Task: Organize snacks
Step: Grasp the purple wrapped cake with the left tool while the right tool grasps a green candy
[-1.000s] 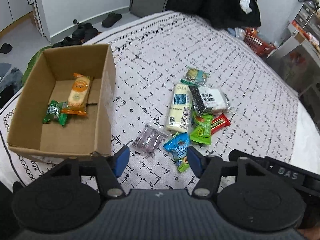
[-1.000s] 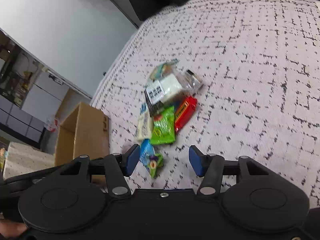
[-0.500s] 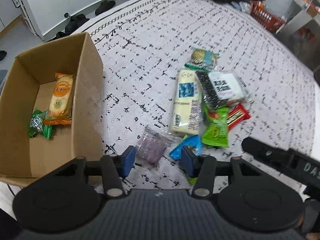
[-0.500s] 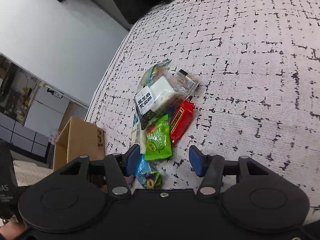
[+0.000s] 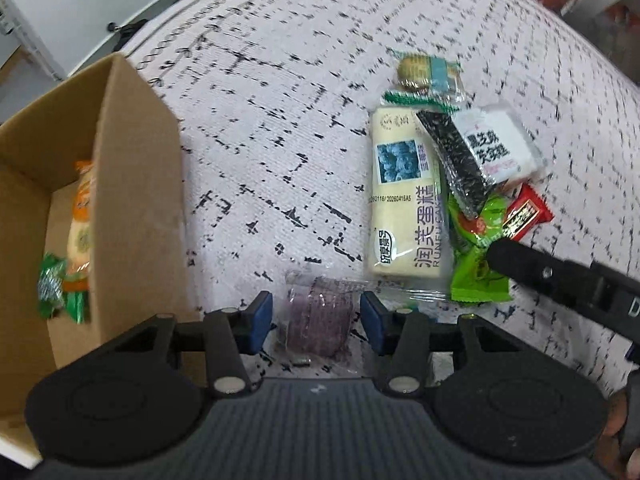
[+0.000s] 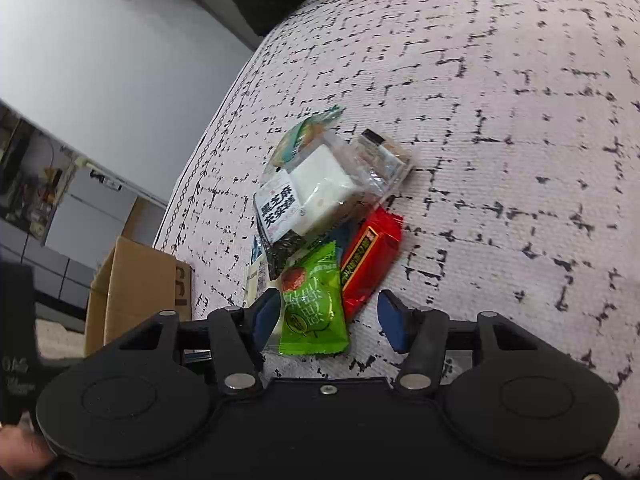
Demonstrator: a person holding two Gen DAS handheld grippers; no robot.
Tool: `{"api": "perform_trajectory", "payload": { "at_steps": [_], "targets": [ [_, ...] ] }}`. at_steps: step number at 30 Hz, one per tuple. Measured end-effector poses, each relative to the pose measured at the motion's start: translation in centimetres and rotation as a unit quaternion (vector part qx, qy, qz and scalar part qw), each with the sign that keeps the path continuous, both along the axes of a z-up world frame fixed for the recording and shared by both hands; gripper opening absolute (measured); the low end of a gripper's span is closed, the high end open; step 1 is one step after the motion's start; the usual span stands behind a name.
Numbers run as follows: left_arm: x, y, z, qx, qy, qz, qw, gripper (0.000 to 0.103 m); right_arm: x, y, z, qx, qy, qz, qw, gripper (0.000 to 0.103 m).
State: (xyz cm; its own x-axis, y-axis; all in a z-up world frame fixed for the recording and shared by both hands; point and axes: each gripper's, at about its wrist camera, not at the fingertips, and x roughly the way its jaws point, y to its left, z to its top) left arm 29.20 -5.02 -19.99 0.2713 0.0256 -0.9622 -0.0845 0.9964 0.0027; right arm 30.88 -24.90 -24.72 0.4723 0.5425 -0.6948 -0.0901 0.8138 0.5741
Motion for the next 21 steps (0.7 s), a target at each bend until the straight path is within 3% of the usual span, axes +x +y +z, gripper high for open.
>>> {"api": "perform_trajectory", "payload": {
  "at_steps": [4,7,9,12,21],
  "targets": [
    [0.9,0.4,-1.1,-0.011,0.023,0.004,0.9997,0.049,0.2,0.9,-0.1,-0.023,-0.012,0.022,0.999,0.053],
    [1.0,0.3,-1.2,-0.008,0.028,0.002,0.9996,0.046,0.2,1.5,0.1,-0.038,-0.018,0.035,0.999,0.045],
    [0.9,0.2,-1.1,-0.014,0.028,-0.002,0.9995,0.041,0.3,1.5,0.0,-0.033,-0.001,0.046,0.998,0.032],
    [0.9,0.5,-1.0,-0.015,0.029,0.001,0.9995,0.034,0.1,1.7,0.4,-0.035,0.006,0.056,0.998,0.029],
    [-0.4,1.2,0.8,-0.03,0.01,0.0,0.9995,0.032,-1.8,1.0,2.9,-0.026,-0.021,0.041,0.999,0.027]
  ]
}}
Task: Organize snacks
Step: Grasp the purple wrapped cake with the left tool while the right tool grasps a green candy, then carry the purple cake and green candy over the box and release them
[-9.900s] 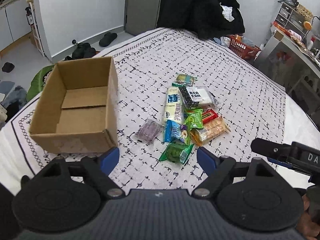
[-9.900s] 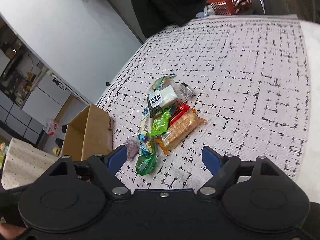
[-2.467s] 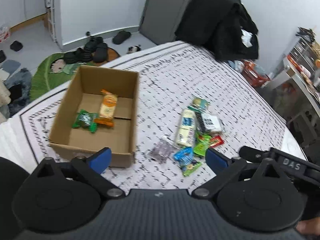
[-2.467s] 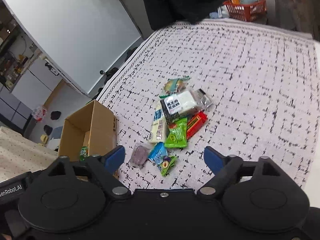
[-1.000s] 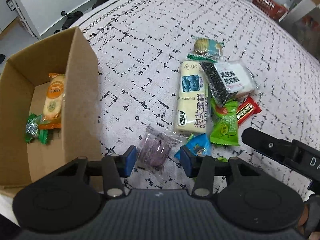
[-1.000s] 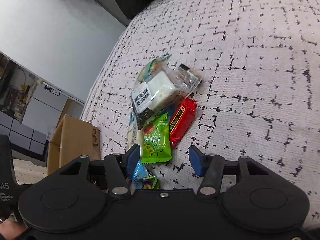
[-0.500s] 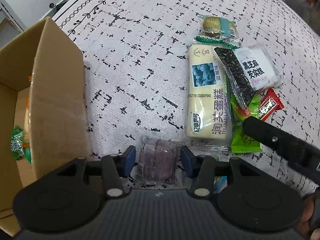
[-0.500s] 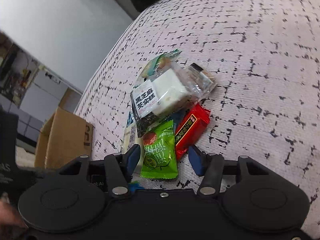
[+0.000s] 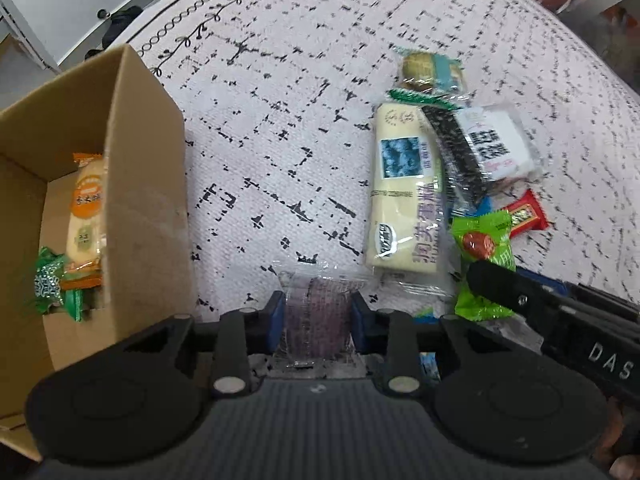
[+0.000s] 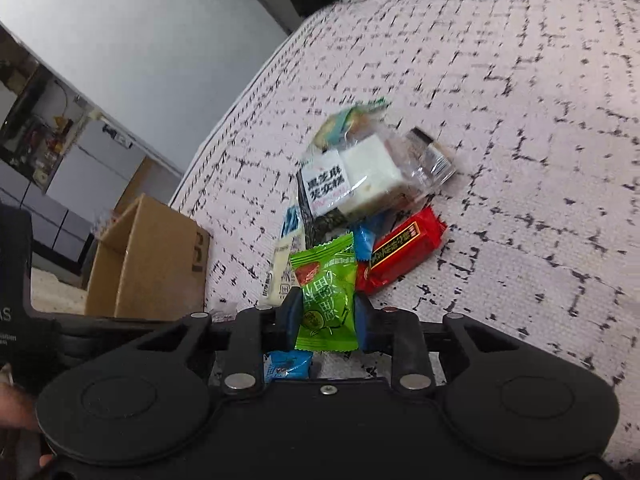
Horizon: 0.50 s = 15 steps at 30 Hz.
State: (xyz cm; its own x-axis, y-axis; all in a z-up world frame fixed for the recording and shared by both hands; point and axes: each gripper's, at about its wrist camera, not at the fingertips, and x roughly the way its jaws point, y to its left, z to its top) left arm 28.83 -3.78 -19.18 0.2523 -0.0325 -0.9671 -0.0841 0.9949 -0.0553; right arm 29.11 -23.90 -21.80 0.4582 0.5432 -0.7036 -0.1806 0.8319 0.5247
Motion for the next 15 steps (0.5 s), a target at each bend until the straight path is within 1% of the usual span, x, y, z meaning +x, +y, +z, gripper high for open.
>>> {"api": "perform_trajectory", "payload": {
  "at_steps": [2,9,15],
  "targets": [
    [-0.4,0.1,0.7,-0.003,-0.007,-0.006,1.0,0.032,-0.3,-0.2,0.6,0.004,-0.004,-0.01,1.0,0.027],
    [-1.6,0.6,3.4,-0.027,-0.025,-0.006,0.9993,0.032,-2.0,0.3,2.9,-0.013,-0.034,-0.021,0.999,0.027],
    [-2.8,1.2,5.9,-0.04,-0.059,-0.008,0.9974,0.032,-3.6,1.3,4.6,-0.011,-0.051,-0.027,0.998,0.027]
  ]
}}
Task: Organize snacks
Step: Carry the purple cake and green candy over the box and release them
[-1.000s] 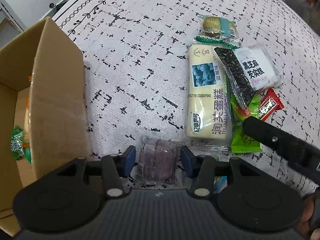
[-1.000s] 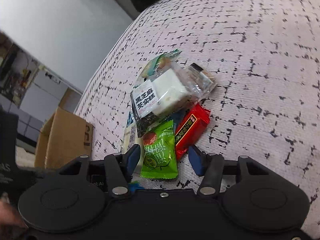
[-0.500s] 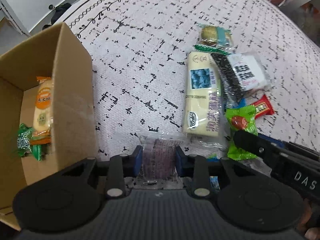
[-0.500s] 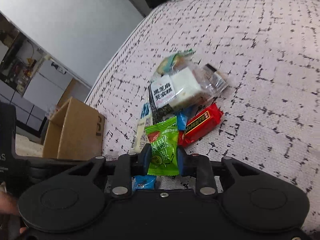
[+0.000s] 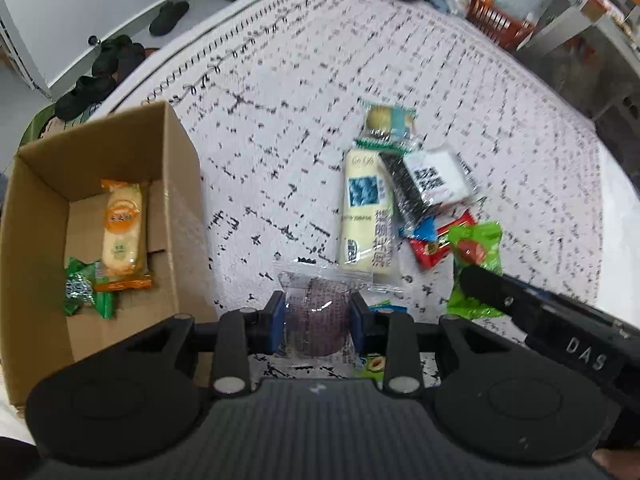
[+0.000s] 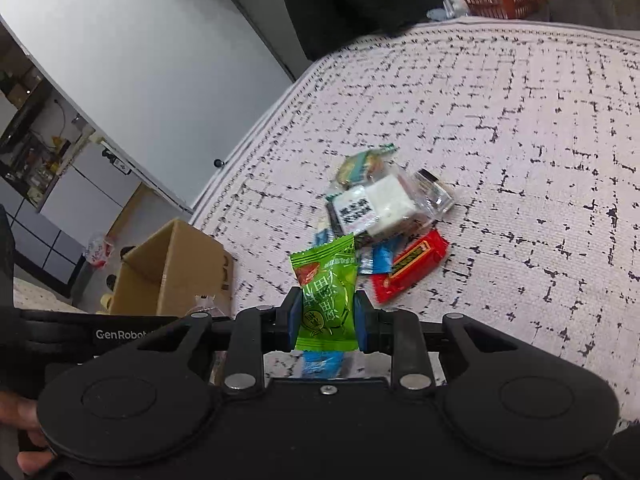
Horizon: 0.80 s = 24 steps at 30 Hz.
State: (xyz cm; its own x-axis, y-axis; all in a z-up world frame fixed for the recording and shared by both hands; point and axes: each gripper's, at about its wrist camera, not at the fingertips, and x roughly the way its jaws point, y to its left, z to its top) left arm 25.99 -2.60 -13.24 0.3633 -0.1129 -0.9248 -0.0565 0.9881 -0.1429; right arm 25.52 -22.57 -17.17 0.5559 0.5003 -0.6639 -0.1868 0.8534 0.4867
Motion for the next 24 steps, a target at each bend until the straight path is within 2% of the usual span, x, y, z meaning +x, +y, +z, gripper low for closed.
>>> {"api": "perform_trajectory", "payload": {
  "at_steps": [7,13,20,24],
  "targets": [
    [-1.6,1.4,1.8,-0.012,-0.026,0.01,0.9995,0.032,-1.2,2.9,2.5,-0.011,-0.027,0.011,1.0,0.027],
    [-2.6,3.5,3.8,-0.024,-0.055,0.02,0.998,0.032,-2.0,5.5,4.8,-0.001,-0.05,0.014,0.999,0.027],
    [-3.1,6.3,5.6,-0.028,-0.078,0.029,0.9962,0.032,-2.3,8.6,6.0,-0.009,-0.064,0.026,0.998,0.027],
    [-3.3,8.1,5.6,-0.04,-0.078,0.046,0.9951,0.032,-2.3,10.7,6.4,-0.011,-0.068,0.043,0.997,0.027]
  ]
}}
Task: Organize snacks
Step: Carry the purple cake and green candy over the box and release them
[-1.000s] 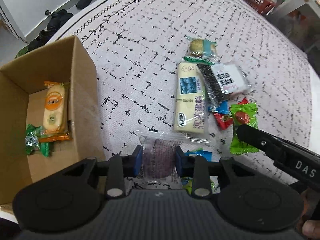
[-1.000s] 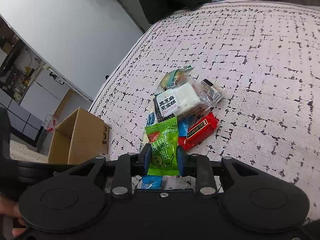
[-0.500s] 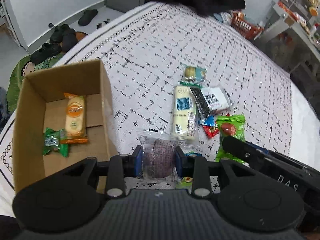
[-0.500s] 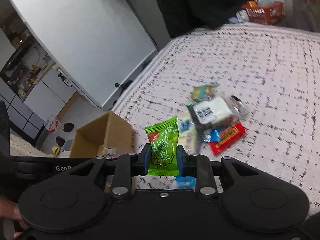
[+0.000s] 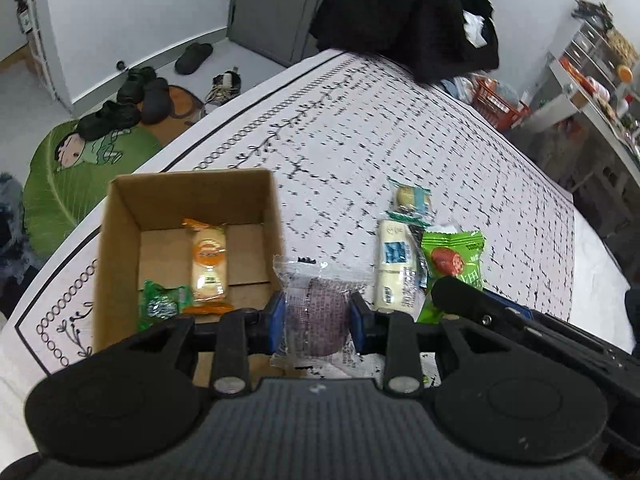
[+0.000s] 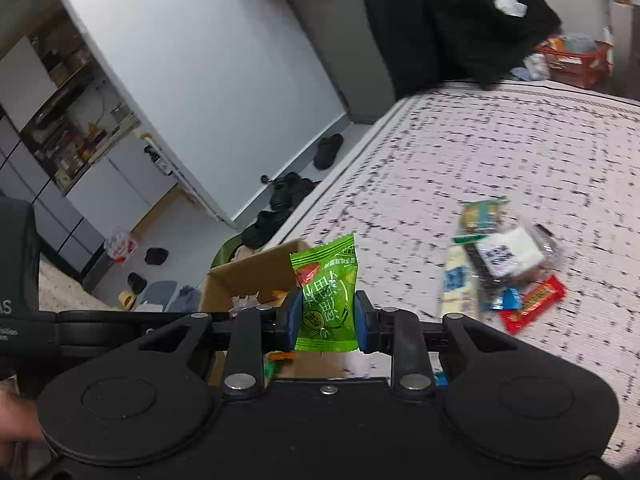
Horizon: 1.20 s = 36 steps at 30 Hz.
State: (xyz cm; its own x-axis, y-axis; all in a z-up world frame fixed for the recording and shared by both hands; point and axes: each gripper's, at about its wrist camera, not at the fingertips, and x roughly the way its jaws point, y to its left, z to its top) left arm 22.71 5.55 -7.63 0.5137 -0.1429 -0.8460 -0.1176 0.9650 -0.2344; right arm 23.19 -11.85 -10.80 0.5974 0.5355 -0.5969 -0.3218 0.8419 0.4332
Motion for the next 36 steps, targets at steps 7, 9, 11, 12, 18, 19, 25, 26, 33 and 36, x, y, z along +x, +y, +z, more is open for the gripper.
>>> {"api": "perform_trajectory", "payload": {
  "at_steps": [7,9,11,12,18,19,25,26,33,36],
  "targets": [
    [0.1,4.0,0.0,-0.001,0.0,0.043,0.9991,0.032,0.3,3.3,0.4,0.001,-0.002,0.018,1.0,0.027],
    [0.3,5.0,-0.1,0.002,0.001,0.052,0.9987,0.032,0.5,4.0,0.4,0.003,-0.001,0.019,1.0,0.027],
    [0.4,5.8,0.0,0.007,-0.001,0.053,0.9986,0.032,0.6,4.5,0.5,0.002,-0.001,0.018,1.0,0.027],
    [0.5,6.1,-0.1,0.011,-0.002,0.052,0.9986,0.032,0.7,4.7,0.4,0.002,0.001,0.017,1.0,0.027],
    [1.2,8.0,-0.4,0.016,0.002,0.063,0.9979,0.032,1.4,6.1,0.3,0.001,0.019,0.024,1.0,0.027],
    [1.2,8.3,-0.5,0.017,0.001,0.063,0.9979,0.032,1.5,6.5,0.3,0.0,0.019,0.026,0.999,0.027],
    [2.0,10.0,-0.5,0.012,0.0,0.082,0.9966,0.032,2.8,8.7,0.3,-0.01,0.021,0.033,0.999,0.027],
    [2.2,10.3,-0.4,0.012,-0.001,0.087,0.9961,0.032,2.9,9.0,0.4,-0.012,0.021,0.033,0.999,0.027],
    [2.3,11.9,0.8,-0.002,-0.014,0.11,0.9939,0.036,3.9,10.2,0.1,-0.012,0.032,0.035,0.999,0.027],
    [1.9,12.5,1.1,-0.005,-0.009,0.122,0.9925,0.037,4.4,10.5,-0.2,-0.021,0.04,0.032,0.998,0.027]
  ]
}}
